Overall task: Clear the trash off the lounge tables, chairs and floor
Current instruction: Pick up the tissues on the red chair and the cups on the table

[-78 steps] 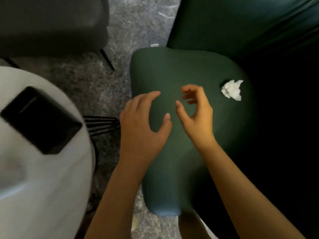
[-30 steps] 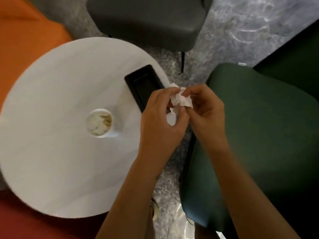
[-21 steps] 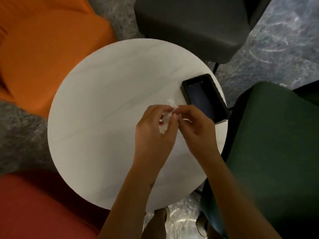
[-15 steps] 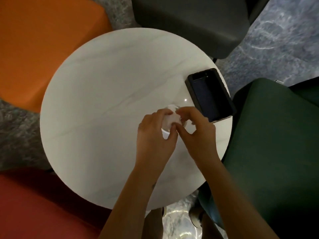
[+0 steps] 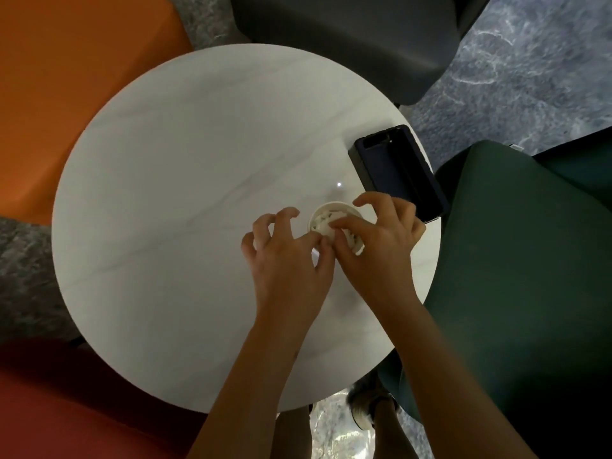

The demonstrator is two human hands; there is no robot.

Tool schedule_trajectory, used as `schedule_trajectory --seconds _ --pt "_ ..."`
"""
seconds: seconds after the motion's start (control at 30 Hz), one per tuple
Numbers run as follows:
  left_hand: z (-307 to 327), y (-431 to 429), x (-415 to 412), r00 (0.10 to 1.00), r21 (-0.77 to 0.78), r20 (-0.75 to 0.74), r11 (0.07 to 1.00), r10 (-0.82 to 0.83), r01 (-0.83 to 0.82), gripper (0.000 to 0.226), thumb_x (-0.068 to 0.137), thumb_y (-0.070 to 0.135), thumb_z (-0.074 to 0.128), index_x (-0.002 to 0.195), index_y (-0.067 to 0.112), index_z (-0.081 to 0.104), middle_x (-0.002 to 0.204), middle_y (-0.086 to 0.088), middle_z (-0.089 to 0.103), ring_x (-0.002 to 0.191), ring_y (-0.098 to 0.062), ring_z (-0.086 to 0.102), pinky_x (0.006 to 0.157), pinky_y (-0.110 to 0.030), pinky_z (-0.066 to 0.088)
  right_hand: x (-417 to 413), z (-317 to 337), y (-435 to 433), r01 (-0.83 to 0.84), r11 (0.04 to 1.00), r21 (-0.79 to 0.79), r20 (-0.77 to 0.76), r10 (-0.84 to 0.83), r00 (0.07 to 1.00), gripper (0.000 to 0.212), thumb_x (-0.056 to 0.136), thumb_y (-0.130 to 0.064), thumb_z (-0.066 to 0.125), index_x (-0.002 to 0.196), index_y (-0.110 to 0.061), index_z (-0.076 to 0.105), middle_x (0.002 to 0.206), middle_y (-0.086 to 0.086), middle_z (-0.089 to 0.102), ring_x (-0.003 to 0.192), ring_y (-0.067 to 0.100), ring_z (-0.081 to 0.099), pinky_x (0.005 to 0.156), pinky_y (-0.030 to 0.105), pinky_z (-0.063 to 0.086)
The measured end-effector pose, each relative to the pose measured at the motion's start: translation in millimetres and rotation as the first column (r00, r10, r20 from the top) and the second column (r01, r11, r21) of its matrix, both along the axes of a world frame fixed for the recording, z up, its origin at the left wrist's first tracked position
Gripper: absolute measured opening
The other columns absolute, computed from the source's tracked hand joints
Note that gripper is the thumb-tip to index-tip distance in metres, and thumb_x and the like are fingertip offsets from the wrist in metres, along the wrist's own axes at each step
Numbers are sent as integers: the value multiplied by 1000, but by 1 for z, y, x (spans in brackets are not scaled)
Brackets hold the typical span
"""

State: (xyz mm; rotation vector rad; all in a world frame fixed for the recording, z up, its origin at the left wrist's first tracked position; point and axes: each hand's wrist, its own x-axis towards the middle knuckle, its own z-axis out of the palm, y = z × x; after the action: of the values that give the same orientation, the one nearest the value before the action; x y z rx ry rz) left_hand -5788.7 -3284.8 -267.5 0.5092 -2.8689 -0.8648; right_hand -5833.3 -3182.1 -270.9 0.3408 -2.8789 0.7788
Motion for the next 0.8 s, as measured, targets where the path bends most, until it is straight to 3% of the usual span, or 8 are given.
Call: schedule_trajectory --seconds 0.1,0.2,0.37,0.47,0.57,0.67,0.73,0.8 --pt "0 0 -4 999 -23 22 999 -40 41 19 87 26 62 84 14 75 121 -8 61 116 -32 47 94 -47 35 7 -1 3 25 999 26 48 -27 999 20 77 -31 63 76 -14 74 115 9 64 115 29 46 88 47 33" --pt "-1 0 -7 999 39 14 998 -50 49 17 87 24 62 88 13 74 120 -9 60 116 -29 47 94 -43 34 9 -8 4 8 996 85 166 -22 986 30 85 -34 52 81 -14 74 131 6 56 128 35 40 100 51 25" --pt "-3 -9 -5 998 231 -5 971 -61 60 50 69 21 54 119 17 56 123 -1 53 116 -19 44 96 -29 27 1 -15 8 -32 990 136 240 -1 971 44 91 -38 35 87 -17 73 145 -2 40 139 26 21 106 38 6" --pt "-7 -8 -4 985 321 48 937 -165 141 73 64 29 59 134 20 40 136 0 42 124 -16 37 101 -30 28 -4 -10 14 -44 997 59 268 27 963 45 90 -39 35 84 -20 75 144 -7 41 137 19 20 104 31 4" --pt "-14 0 -7 973 273 68 942 -222 196 83 69 38 73 140 20 33 141 -2 38 127 -18 36 102 -32 31 -11 1 20 46 986 -159 296 3 955 37 88 -36 39 86 -27 75 134 -12 50 132 14 28 106 30 9" --pt "-16 7 -12 978 232 34 954 -205 192 83 68 41 77 138 18 39 138 -4 43 123 -21 43 98 -32 34 -23 8 26 159 885 -437 296 -25 955 34 87 -32 39 87 -27 72 118 -15 56 120 14 43 103 55 29" --pt "-16 10 -15 981 203 27 962 -192 182 84 67 42 78 138 20 38 138 -4 43 123 -21 42 96 -30 32 -32 8 32 189 872 -452 229 -91 969 27 87 -32 42 92 -29 68 114 -12 59 115 17 49 97 57 35" --pt "-15 11 -18 981 150 32 972 -189 183 85 67 47 75 139 27 34 139 -3 40 123 -19 40 95 -30 30 -47 -3 40 254 917 -306 211 -195 958 28 86 -30 54 112 -23 62 123 -1 57 120 23 47 104 56 30"
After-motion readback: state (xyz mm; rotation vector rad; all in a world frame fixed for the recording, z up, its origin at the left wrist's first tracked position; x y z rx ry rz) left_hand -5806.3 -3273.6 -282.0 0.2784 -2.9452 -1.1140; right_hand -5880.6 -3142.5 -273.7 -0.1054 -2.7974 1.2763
